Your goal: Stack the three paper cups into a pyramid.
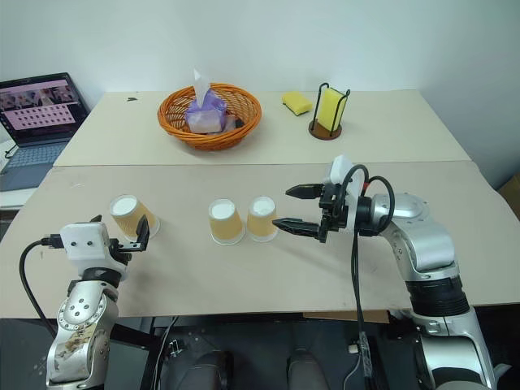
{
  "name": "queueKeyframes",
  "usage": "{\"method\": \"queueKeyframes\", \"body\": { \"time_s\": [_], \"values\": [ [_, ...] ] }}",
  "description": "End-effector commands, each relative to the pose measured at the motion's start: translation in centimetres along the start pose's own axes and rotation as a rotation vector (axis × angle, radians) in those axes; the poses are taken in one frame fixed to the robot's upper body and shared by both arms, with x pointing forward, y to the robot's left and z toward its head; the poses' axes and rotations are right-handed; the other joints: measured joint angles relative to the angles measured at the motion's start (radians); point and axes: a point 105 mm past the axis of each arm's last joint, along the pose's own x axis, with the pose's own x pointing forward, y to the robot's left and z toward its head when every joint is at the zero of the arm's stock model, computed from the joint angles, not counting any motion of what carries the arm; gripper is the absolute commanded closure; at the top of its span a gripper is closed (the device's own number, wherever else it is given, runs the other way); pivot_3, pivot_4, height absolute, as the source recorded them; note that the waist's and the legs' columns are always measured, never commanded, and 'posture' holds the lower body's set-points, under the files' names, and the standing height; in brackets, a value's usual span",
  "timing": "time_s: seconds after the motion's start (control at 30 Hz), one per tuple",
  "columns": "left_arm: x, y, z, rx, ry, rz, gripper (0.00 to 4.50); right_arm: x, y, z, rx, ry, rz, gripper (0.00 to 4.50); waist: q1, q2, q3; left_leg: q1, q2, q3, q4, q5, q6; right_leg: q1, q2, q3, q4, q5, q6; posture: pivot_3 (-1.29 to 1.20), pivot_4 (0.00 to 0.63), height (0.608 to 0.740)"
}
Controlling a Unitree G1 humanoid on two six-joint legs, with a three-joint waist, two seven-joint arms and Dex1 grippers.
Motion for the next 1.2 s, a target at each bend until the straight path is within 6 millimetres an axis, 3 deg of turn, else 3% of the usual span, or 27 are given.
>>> {"method": "queueKeyframes", "body": {
  "time_s": [0.03, 0.3, 0.63, 0.97, 1.07, 1.17, 1.2],
  "values": [
    [0.5, 0.8, 1.2, -0.003, -0.059, 0.010, 0.00, -0.6, -0.2, 1.3, -0.050, -0.036, -0.019, 0.04, -0.001, 0.000, 0.000, 0.000, 0.000, 0.000, 0.000, 0.000, 0.000, 0.000, 0.000, 0.000, 0.000, 0.000, 0.000, 0.00, 0.150, 0.740],
    [1.8, 0.7, 0.2, -0.060, -0.029, -0.026, 0.00, -0.8, -0.4, 1.3, -0.050, -0.036, -0.046, 0.04, 0.000, 0.000, 0.000, 0.000, 0.000, 0.000, 0.000, 0.000, 0.000, 0.000, 0.000, 0.000, 0.000, 0.000, 0.000, 0.00, 0.150, 0.740],
    [4.1, -0.2, 0.9, -0.082, -0.057, -0.089, 0.00, -1.0, -0.6, 1.0, -0.040, -0.034, -0.070, 0.04, 0.000, 0.000, 0.000, 0.000, 0.000, 0.000, 0.000, 0.000, 0.000, 0.000, 0.000, 0.000, 0.000, 0.000, 0.000, 0.00, 0.150, 0.740],
    [4.6, -0.3, 0.9, -0.087, -0.054, -0.103, 0.00, -1.0, -0.7, 0.8, -0.037, -0.029, -0.087, 0.04, 0.001, 0.000, 0.000, 0.000, 0.000, 0.000, 0.000, 0.000, 0.000, 0.000, 0.000, 0.000, 0.000, 0.000, 0.000, 0.00, 0.150, 0.740],
    [4.6, -0.2, 0.8, -0.095, -0.048, -0.095, 0.75, -1.0, -0.7, 0.9, -0.038, -0.031, -0.089, 0.00, 0.000, 0.000, 0.000, 0.000, 0.000, 0.000, 0.000, 0.000, 0.000, 0.000, 0.000, 0.000, 0.001, 0.000, 0.000, 0.00, 0.150, 0.740],
    [4.6, -0.2, 0.8, -0.092, -0.048, -0.098, 1.87, -1.0, -0.9, 0.8, -0.039, -0.026, -0.093, 0.00, 0.000, 0.000, 0.000, 0.000, 0.000, 0.000, 0.000, 0.000, 0.000, 0.000, 0.000, 0.000, 0.001, 0.000, 0.000, 0.00, 0.150, 0.740],
    [4.6, -0.2, 0.8, -0.093, -0.048, -0.098, 1.88, -1.0, -0.9, 0.6, -0.037, -0.023, -0.096, 0.00, 0.000, 0.000, 0.000, 0.000, 0.000, 0.000, 0.000, 0.000, 0.000, 0.000, 0.000, 0.000, 0.000, 0.000, 0.000, 0.00, 0.150, 0.740]
  ]
}}
